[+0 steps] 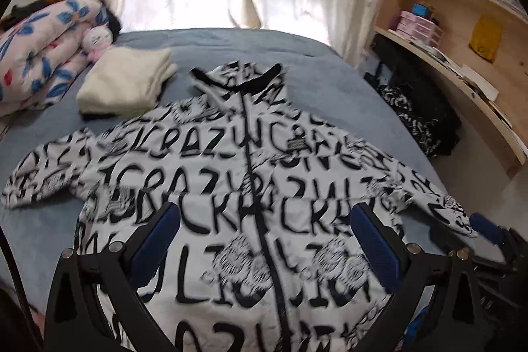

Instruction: Fold large clothes

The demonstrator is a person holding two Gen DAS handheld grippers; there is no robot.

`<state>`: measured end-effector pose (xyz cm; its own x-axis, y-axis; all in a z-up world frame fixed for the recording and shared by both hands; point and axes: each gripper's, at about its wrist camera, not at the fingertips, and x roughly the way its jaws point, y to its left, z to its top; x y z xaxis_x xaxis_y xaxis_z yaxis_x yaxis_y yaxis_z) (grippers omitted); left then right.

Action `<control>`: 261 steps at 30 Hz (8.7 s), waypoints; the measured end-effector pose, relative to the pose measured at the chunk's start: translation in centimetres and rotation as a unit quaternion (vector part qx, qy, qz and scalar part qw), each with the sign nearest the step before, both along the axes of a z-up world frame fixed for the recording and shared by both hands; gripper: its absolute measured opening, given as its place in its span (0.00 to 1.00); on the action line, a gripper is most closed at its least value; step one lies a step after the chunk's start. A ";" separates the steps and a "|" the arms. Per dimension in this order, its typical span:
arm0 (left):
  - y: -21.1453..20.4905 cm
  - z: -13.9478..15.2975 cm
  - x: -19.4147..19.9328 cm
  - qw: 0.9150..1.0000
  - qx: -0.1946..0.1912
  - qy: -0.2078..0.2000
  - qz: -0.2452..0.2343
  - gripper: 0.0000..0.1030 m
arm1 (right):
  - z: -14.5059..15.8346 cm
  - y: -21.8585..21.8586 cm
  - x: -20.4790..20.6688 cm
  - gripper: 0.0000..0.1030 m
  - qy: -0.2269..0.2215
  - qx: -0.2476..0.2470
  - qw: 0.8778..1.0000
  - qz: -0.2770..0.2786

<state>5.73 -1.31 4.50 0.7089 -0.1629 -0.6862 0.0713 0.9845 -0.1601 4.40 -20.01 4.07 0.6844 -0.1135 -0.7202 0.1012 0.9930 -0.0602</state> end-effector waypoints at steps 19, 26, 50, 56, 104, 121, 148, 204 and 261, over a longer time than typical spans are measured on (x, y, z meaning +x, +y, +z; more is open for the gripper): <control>-16.2 1.4 11.7 0.991 0.036 -0.049 -0.121 0.96 | 3.1 -23.6 4.6 0.85 -0.012 0.030 0.980 -0.198; -21.6 -7.6 14.9 0.987 0.067 0.065 -0.134 0.79 | -6.5 -32.9 3.8 0.85 0.098 0.163 0.938 -0.288; -26.9 -14.4 15.8 0.967 0.065 0.143 -0.199 0.51 | -13.7 -37.1 4.3 0.08 0.117 0.211 0.900 -0.362; -24.4 -11.5 13.9 0.976 0.068 0.092 -0.184 0.51 | -7.4 -29.7 5.1 0.08 0.016 0.147 0.954 -0.260; -17.8 -7.4 19.0 0.973 -0.078 0.067 -0.207 0.07 | -16.8 -9.7 3.6 0.56 0.090 0.164 0.981 -0.053; -4.3 -0.9 22.0 0.997 -0.031 -0.010 -0.076 0.06 | -18.1 -14.0 14.2 0.36 0.122 0.097 0.983 -0.094; 5.3 -21.5 27.5 0.976 -0.039 0.211 -0.040 0.60 | -12.9 -20.6 20.5 0.77 0.112 0.229 0.965 -0.067; 3.6 -22.1 18.9 0.985 0.048 0.159 0.042 0.60 | -19.0 -11.7 13.6 0.00 0.142 0.119 0.981 -0.060; 8.5 -8.4 3.8 0.998 0.002 0.055 0.037 0.69 | -9.4 5.2 3.5 0.44 0.106 0.096 0.989 0.040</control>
